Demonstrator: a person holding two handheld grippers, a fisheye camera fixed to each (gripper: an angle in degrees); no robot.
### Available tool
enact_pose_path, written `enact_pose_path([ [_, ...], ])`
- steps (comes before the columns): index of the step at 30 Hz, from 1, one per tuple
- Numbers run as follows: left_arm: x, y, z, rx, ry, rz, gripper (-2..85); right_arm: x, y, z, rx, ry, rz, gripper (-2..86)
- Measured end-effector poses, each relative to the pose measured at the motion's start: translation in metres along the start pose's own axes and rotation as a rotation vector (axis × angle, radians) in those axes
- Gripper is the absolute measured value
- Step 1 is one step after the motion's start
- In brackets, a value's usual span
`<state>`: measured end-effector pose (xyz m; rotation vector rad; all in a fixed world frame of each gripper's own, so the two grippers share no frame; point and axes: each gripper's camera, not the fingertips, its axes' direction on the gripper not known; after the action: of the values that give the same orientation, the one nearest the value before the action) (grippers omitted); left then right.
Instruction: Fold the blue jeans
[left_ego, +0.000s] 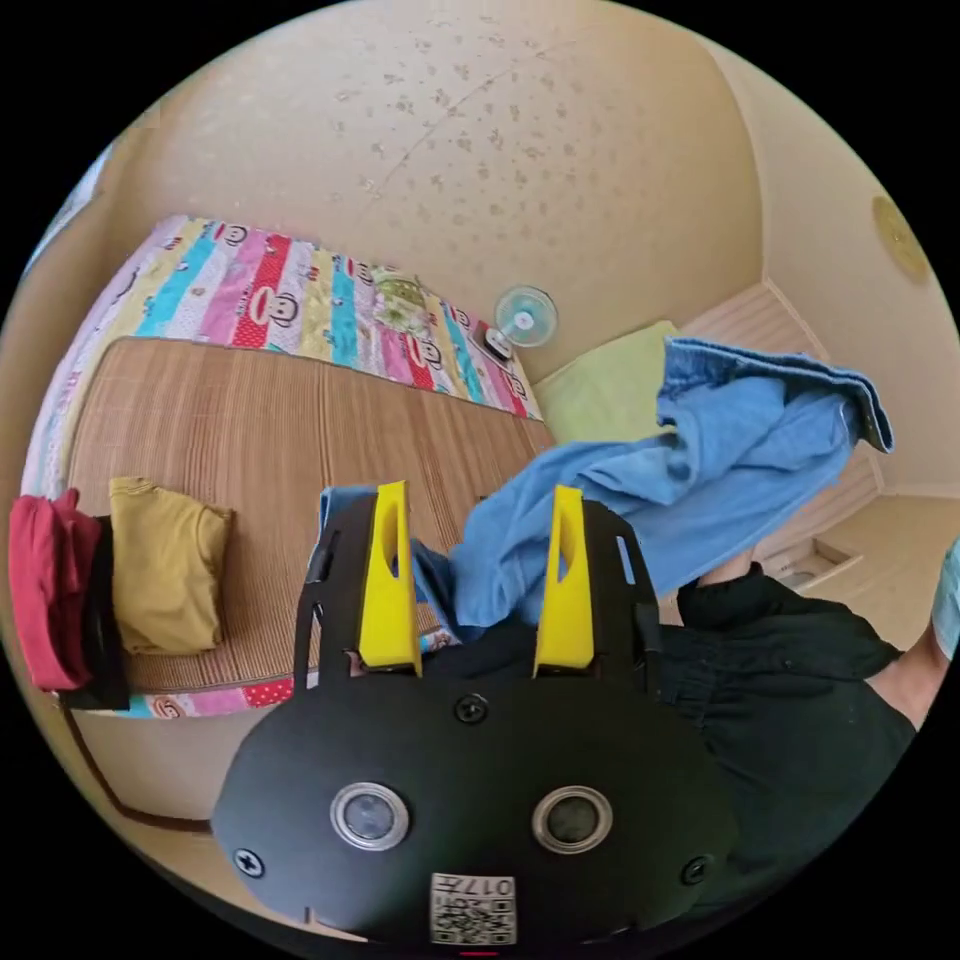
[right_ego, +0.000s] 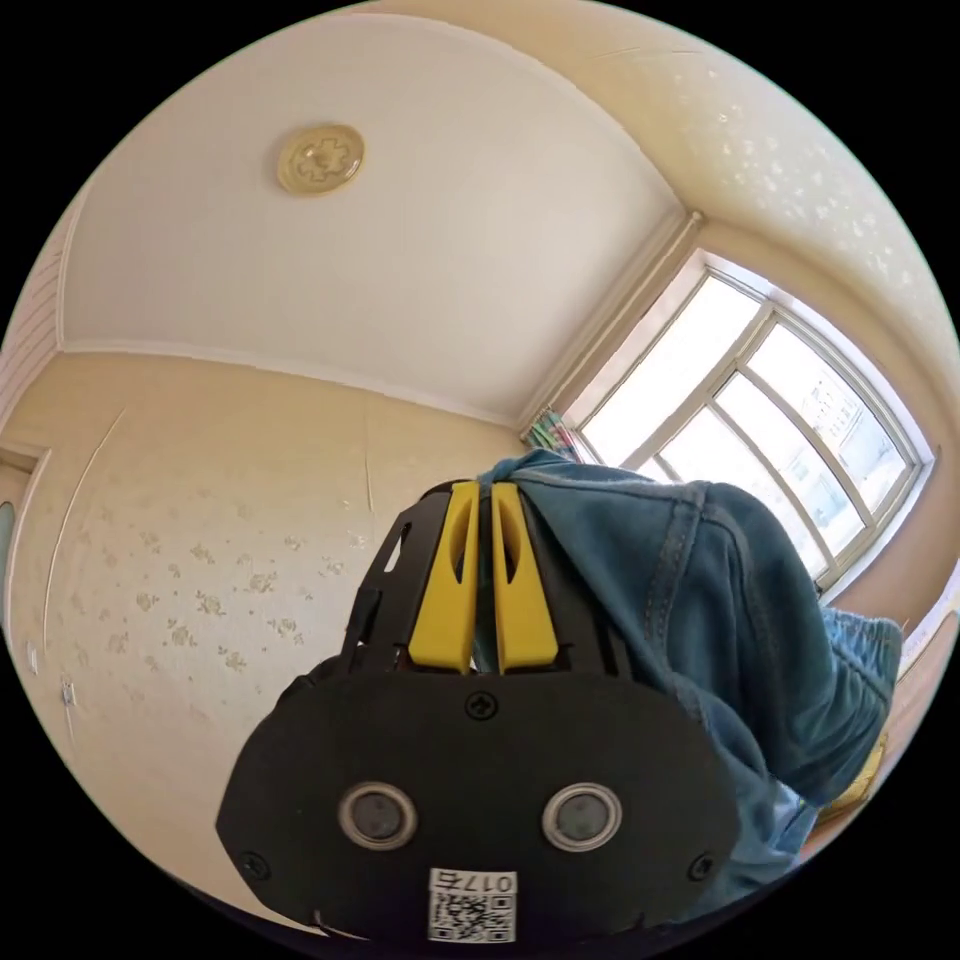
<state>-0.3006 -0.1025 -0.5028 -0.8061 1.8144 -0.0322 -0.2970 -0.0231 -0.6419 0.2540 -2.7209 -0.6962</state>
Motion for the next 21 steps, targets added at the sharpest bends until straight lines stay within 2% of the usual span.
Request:
enact_pose_path([
  [2, -0.002, 0.0, -0.044, 0.067, -0.06, -0.015, 18.9, -0.002, -0.001, 0.008, -0.006, -0.014, -0.013, 2.2],
  [3, 0.001, -0.001, -0.064, 0.112, -0.011, 0.0, 19.0, 0.001, -0.001, 0.013, -0.01, -0.028, -0.012, 2.2],
  [5, 0.013, -0.012, -0.073, 0.132, 0.213, 0.071, 19.2, 0.009, 0.0, 0.024, -0.017, -0.042, 0.002, 2.2],
  [6, 0.033, -0.025, -0.061, 0.097, 0.341, 0.127, 19.4, 0.016, 0.0, 0.03, -0.011, -0.059, 0.015, 2.2],
  [9, 0.131, -0.053, -0.003, -0.043, 0.398, 0.33, 22.7, 0.033, -0.005, 0.049, -0.03, -0.149, 0.038, 2.2],
  [11, 0.178, -0.071, 0.026, -0.059, 0.506, 0.41, 22.9, 0.037, -0.01, 0.063, -0.062, -0.169, 0.043, 2.2],
  [13, 0.203, -0.106, 0.039, -0.015, 0.827, 0.409, 21.4, 0.038, -0.014, 0.075, -0.095, -0.147, 0.057, 2.3],
  [15, 0.206, -0.129, 0.023, 0.113, 1.003, 0.382, 17.6, 0.029, -0.017, 0.081, -0.119, -0.083, 0.067, 2.3],
  [17, 0.207, -0.141, -0.016, 0.275, 1.037, 0.405, 7.2, 0.011, -0.016, 0.077, -0.11, -0.029, 0.053, 2.3],
  [19, 0.22, -0.148, -0.095, 0.454, 0.962, 0.498, 5.2, -0.018, -0.013, 0.069, -0.076, 0.096, 0.005, 2.3],
  [21, 0.244, -0.147, -0.16, 0.559, 0.851, 0.589, 4.9, -0.063, -0.01, 0.069, -0.058, 0.346, -0.065, 2.3],
])
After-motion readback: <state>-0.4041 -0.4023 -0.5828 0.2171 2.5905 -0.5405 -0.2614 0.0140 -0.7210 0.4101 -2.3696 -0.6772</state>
